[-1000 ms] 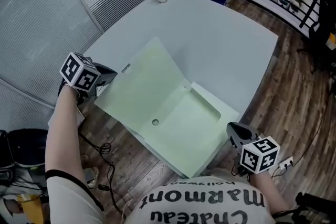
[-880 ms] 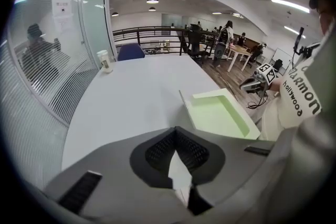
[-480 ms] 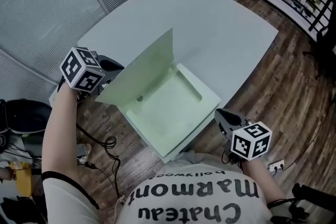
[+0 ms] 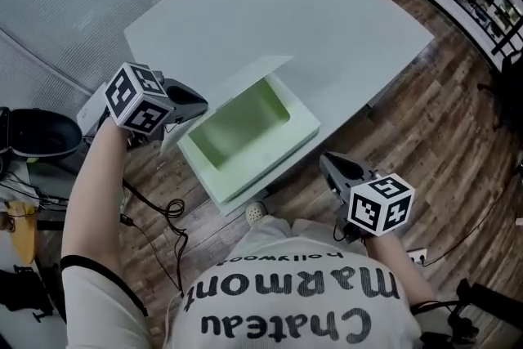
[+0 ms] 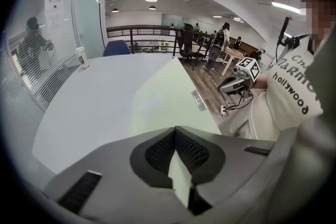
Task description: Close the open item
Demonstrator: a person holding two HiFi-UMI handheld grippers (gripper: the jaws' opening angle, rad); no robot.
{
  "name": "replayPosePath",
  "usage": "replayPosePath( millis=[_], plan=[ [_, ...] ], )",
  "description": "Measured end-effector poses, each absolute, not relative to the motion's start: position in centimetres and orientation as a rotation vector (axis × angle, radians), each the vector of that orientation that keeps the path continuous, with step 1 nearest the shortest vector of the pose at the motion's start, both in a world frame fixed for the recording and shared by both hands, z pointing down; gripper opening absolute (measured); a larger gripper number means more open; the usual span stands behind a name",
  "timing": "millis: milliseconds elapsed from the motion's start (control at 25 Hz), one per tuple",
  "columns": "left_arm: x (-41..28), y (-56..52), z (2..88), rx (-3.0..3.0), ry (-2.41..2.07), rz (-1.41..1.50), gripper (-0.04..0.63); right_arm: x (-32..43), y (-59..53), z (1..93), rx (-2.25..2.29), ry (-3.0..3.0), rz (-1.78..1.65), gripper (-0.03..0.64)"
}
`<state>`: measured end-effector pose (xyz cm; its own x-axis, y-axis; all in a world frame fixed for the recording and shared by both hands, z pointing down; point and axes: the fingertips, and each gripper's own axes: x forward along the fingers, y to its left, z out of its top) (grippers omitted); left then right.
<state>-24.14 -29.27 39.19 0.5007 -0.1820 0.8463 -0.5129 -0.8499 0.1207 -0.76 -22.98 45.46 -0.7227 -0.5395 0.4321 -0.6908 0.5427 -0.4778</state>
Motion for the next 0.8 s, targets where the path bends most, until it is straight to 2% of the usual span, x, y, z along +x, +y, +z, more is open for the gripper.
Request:
replayPosePath(
  millis=[280,800],
  plan=[
    [-19.7,-25.5,42.3,2.336,-0.507,1.321,-0.006,1.6,-21.1,45.7,1.000,-2.570,0.947,0.002],
    [-15.7,-23.2,47.5,2.258,-0.384,1.411,-0.006,3.6,-21.1,47.6,0.998,-2.568,1.035,0.002]
  ],
)
